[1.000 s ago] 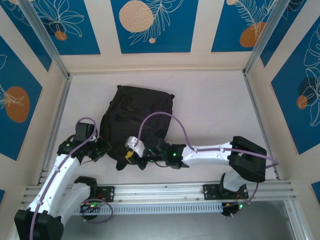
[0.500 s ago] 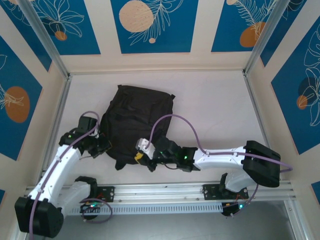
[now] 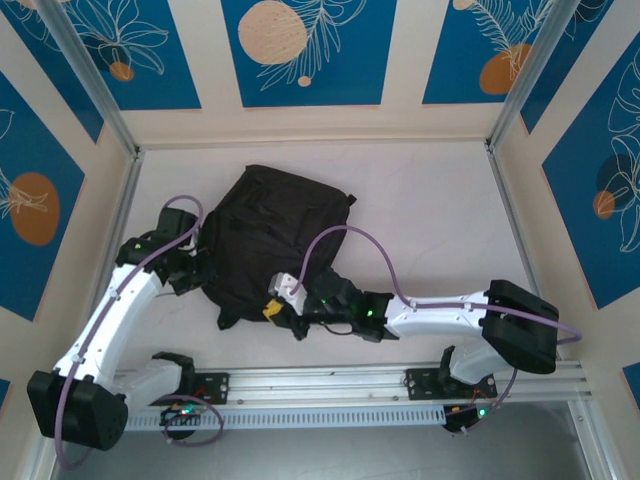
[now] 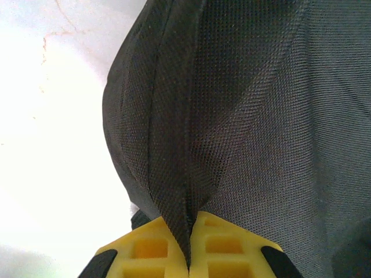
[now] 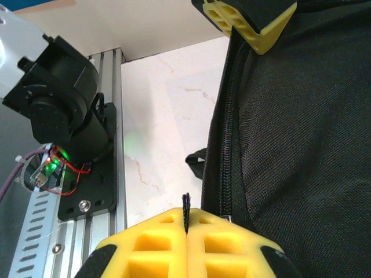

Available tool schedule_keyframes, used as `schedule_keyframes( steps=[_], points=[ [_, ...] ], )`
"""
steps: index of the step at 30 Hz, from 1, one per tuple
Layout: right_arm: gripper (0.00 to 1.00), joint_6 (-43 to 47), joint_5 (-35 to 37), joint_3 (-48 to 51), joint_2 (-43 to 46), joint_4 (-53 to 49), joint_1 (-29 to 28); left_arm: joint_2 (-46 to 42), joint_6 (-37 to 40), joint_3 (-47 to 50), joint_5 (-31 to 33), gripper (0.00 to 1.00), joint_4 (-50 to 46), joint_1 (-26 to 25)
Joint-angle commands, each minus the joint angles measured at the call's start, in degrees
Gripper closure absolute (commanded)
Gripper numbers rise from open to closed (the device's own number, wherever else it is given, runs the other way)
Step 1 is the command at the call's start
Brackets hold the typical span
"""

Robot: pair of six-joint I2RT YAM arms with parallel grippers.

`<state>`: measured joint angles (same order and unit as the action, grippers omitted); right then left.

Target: Pack books, pencil case, and school supplies into a backpack

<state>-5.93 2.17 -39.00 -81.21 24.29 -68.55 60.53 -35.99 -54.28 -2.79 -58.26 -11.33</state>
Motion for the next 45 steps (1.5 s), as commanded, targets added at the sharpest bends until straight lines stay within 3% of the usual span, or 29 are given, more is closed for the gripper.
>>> schedule_keyframes(
  steps=[1, 14, 21, 23, 29, 32, 39, 45],
  points=[
    [1.0, 0.4, -7.7, 1.8, 0.5, -5.4, -1.7, -2.4, 1.3, 1.7, 8.1, 1.0, 6.7, 0.8],
    [1.0, 1.0, -9.3, 5.1, 4.6, -8.6, -2.6, -2.3, 0.1, 1.6, 7.2, 1.0, 6.9, 1.4],
    [1.0, 1.5, -7.1, 4.1, 3.9, -6.9, -3.2, 0.8, 1.7, -3.9, 6.7, 0.98, 7.0, 1.4],
    [1.0, 1.4, -6.3, 3.2, 3.6, -5.7, -2.7, 2.5, 1.8, -5.4, 3.1, 0.94, 7.2, 1.2],
    [1.0, -0.6, -5.3, -1.1, 1.8, -3.1, -0.1, -0.6, 0.0, -2.8, -4.3, 0.6, 6.6, -1.3],
    [1.0, -7.7, -2.6, -4.1, 0.7, -5.1, 1.7, -5.6, -1.8, 0.0, -6.7, 0.48, 4.8, -2.4],
    [1.0, -25.1, -3.9, -9.6, -0.7, -16.6, 7.2, -13.3, -12.2, 7.6, -13.3, 0.39, 5.7, -6.4],
    [1.0, -27.2, -4.1, -12.4, 0.5, -27.0, 7.0, -11.8, -17.1, 10.0, -10.4, 0.36, 8.4, -12.3]
  ],
)
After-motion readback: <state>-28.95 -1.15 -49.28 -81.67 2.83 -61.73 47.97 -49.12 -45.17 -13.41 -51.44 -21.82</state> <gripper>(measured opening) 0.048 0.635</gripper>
